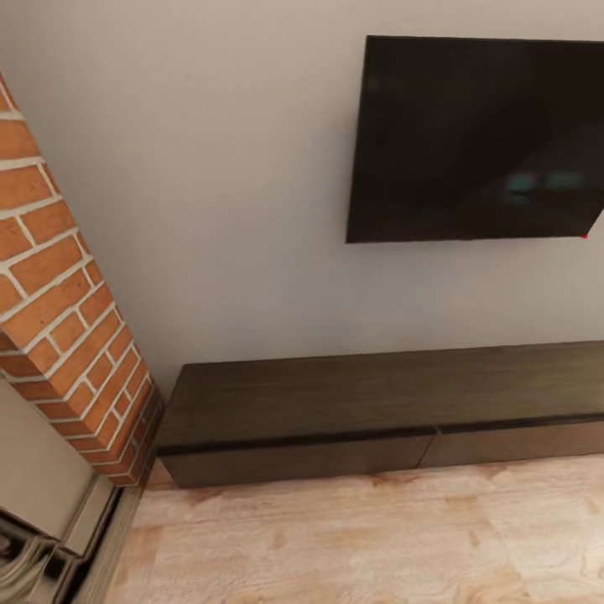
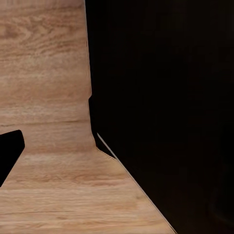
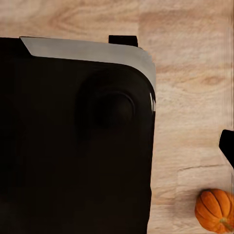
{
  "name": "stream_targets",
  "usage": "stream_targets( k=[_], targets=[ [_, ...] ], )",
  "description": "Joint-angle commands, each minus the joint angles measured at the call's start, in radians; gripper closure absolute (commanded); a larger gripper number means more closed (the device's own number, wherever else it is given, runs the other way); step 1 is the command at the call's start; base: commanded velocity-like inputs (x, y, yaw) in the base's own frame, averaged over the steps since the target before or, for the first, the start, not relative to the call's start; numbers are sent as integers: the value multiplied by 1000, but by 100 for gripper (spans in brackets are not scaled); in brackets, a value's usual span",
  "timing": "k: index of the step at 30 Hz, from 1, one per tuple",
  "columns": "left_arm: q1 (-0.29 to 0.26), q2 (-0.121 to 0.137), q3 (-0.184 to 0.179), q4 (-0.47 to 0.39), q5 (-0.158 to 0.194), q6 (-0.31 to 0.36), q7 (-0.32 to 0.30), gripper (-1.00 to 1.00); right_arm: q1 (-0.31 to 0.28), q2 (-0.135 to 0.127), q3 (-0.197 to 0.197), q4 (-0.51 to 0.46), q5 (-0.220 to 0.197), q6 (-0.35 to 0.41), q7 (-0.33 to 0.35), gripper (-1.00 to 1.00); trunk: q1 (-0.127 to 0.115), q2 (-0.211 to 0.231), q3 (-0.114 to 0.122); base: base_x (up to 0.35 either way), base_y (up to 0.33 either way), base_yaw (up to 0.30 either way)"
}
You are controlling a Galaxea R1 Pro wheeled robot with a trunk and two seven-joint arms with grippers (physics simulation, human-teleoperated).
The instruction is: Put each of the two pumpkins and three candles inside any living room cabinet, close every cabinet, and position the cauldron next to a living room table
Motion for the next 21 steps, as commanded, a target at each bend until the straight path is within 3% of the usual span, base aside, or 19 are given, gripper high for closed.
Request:
stream_targets(
  k=[1, 12, 21],
  targets=[
    [0, 0, 0, 0, 0, 0, 0, -100, 0, 0, 0, 0, 0, 0, 0, -100, 0, 0, 0, 207, -204, 27],
    [0, 0, 1, -1, 0, 0, 0, -100, 0, -2, 0, 0, 0, 1, 0, -100, 0, 0, 0, 199, -197, 4],
    [-1, -2, 2, -11, 5, 0, 0, -100, 0, -4, -1, -1, -1, -1, 0, -100, 0, 0, 0, 20, -21, 0]
  ],
)
